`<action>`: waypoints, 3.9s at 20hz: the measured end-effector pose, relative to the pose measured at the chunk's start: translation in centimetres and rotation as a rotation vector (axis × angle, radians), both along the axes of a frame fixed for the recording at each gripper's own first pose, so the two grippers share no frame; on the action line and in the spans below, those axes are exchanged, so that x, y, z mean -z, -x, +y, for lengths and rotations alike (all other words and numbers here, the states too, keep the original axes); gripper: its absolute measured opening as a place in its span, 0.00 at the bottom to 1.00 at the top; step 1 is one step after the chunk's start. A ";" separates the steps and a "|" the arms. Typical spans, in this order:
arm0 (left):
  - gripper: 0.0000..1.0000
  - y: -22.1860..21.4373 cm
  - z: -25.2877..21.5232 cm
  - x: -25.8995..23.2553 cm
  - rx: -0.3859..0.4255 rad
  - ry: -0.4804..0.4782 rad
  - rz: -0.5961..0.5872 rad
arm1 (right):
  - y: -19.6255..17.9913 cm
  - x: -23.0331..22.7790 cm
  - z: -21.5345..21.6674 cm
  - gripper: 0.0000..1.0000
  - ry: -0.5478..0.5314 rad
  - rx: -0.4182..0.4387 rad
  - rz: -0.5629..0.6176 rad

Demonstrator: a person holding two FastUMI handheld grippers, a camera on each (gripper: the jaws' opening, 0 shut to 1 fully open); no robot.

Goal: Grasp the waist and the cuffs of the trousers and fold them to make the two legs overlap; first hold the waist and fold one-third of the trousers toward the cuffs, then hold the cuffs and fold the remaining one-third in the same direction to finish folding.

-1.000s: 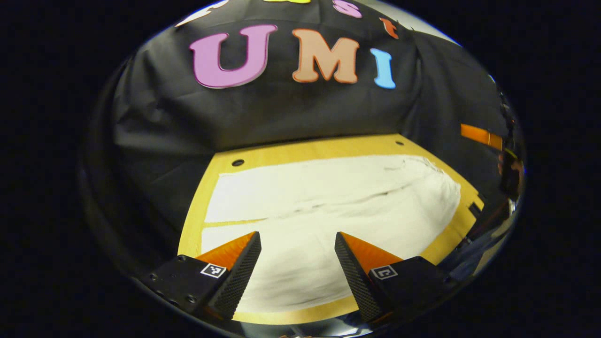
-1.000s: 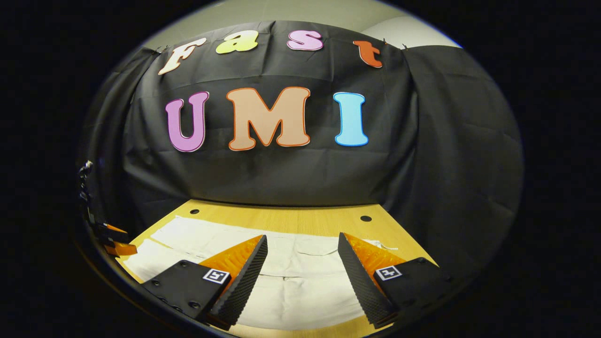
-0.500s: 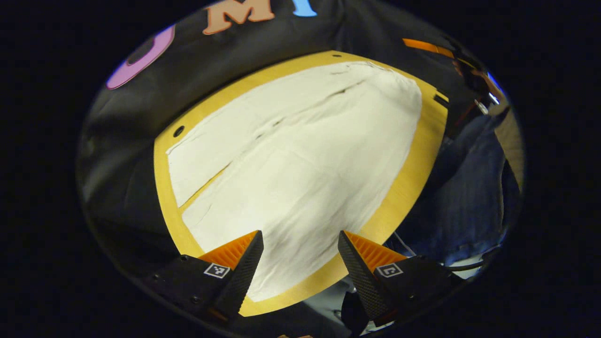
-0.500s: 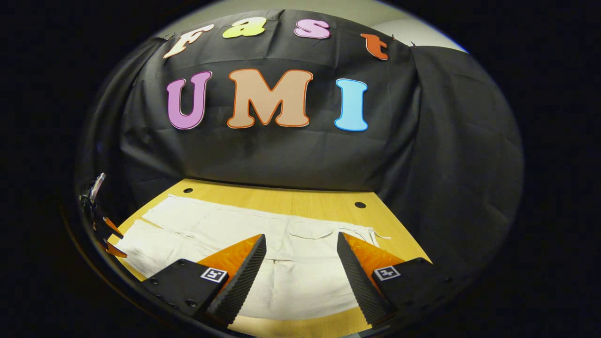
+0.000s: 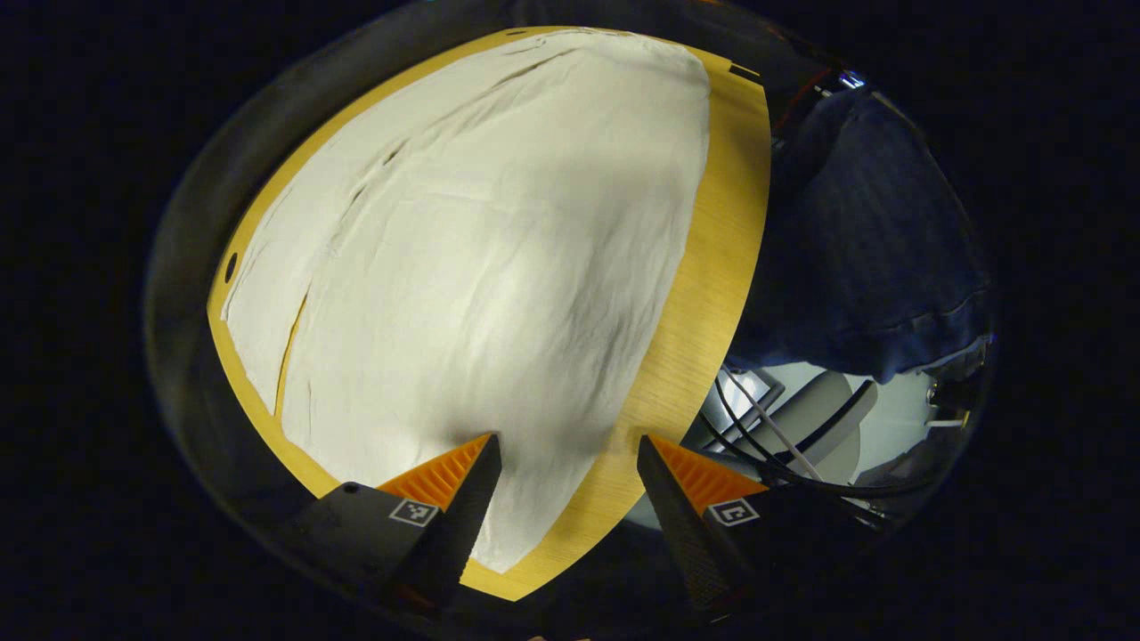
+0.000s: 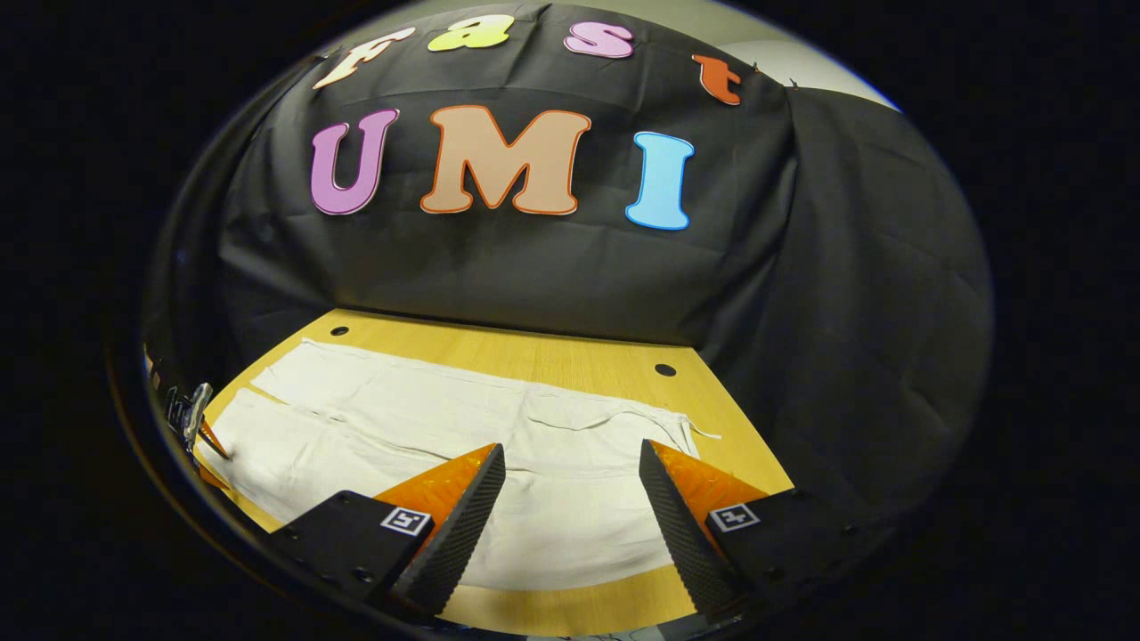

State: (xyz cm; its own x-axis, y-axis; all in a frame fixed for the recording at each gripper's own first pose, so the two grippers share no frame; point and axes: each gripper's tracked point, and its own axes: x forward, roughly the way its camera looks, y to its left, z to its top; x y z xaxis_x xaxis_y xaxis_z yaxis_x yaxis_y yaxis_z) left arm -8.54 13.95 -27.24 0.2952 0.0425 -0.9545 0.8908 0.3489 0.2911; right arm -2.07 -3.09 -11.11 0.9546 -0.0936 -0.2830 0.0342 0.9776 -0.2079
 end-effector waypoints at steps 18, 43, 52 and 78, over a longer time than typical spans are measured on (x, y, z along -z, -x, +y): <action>0.51 -2.3 0.9 0.3 -0.057 -0.101 0.037 | -1.2 6.0 0.5 0.98 0.072 -0.164 0.180; 0.00 -3.7 1.0 0.1 -0.122 -0.114 -0.003 | 3.5 22.0 -10.2 0.98 0.585 -0.682 0.876; 0.00 -3.6 0.9 0.0 -0.177 -0.097 0.024 | 3.4 22.8 -10.2 0.90 0.546 -0.681 1.045; 0.00 -8.2 -2.8 -3.6 -0.439 0.012 -0.296 | -1.1 16.5 -9.0 0.05 0.380 -0.131 0.608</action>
State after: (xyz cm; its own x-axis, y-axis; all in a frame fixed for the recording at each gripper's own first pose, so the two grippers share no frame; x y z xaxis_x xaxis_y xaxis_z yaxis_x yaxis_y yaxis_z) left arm -0.37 11.11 -23.63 0.5087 0.2120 -0.8344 0.5405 0.6757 0.5012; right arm -0.98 -12.08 -27.65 0.6490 -0.1865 -0.7376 -0.3082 0.8219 -0.4790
